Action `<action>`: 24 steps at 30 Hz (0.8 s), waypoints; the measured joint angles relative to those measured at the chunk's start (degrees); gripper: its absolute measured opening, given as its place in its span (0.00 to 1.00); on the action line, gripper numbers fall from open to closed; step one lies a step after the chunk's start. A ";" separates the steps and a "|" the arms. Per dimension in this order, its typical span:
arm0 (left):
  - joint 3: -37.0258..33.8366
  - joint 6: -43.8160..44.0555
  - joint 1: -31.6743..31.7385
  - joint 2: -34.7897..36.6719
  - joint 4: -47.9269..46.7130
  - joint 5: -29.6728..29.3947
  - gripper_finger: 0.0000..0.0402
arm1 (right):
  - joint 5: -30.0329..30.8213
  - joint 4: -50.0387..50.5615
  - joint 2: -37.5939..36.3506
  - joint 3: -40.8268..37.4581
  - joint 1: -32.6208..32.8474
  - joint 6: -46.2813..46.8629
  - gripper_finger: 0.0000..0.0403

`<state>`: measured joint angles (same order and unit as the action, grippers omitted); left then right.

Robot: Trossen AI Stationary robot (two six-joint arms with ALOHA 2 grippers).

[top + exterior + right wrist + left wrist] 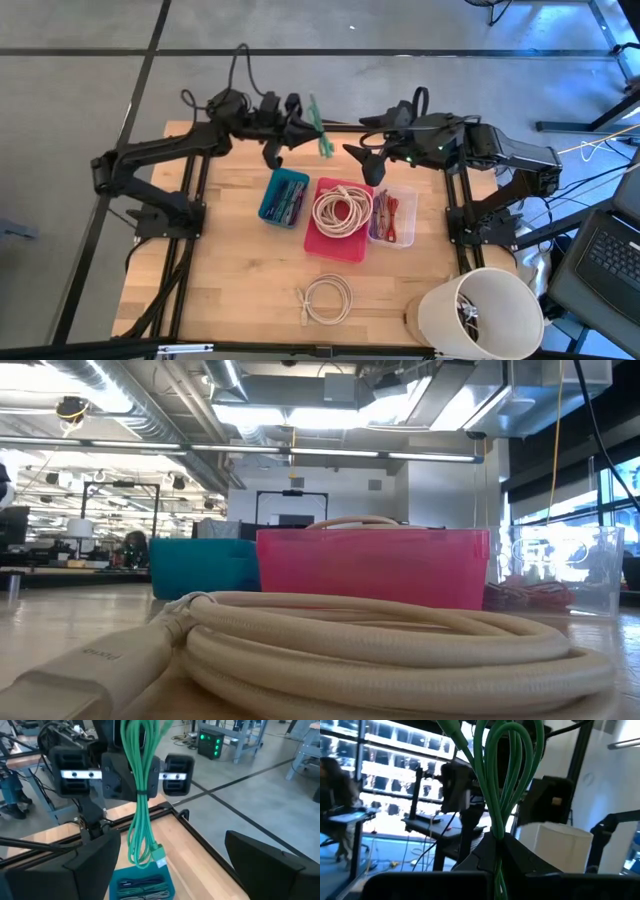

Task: Pick & Place USB Port
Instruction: Put the green charger cable into the transparent bin

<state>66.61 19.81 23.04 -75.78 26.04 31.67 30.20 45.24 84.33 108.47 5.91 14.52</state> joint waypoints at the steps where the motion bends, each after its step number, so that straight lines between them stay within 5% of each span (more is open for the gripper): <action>1: 1.42 -0.07 -0.02 -1.05 -0.01 0.54 0.01 | 0.00 0.08 0.00 0.00 0.00 -0.02 0.90; 14: 15.66 -0.87 -0.03 -12.22 -0.53 6.97 0.01 | 0.04 -0.01 0.00 0.00 -0.11 -1.53 0.88; 24: 18.55 -0.92 -1.15 -15.03 -0.60 7.53 0.01 | 0.20 0.40 -0.02 -0.02 -0.11 -2.25 0.66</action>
<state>85.16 18.89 21.89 -90.80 25.44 39.20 30.39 45.65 84.31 108.44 5.80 12.28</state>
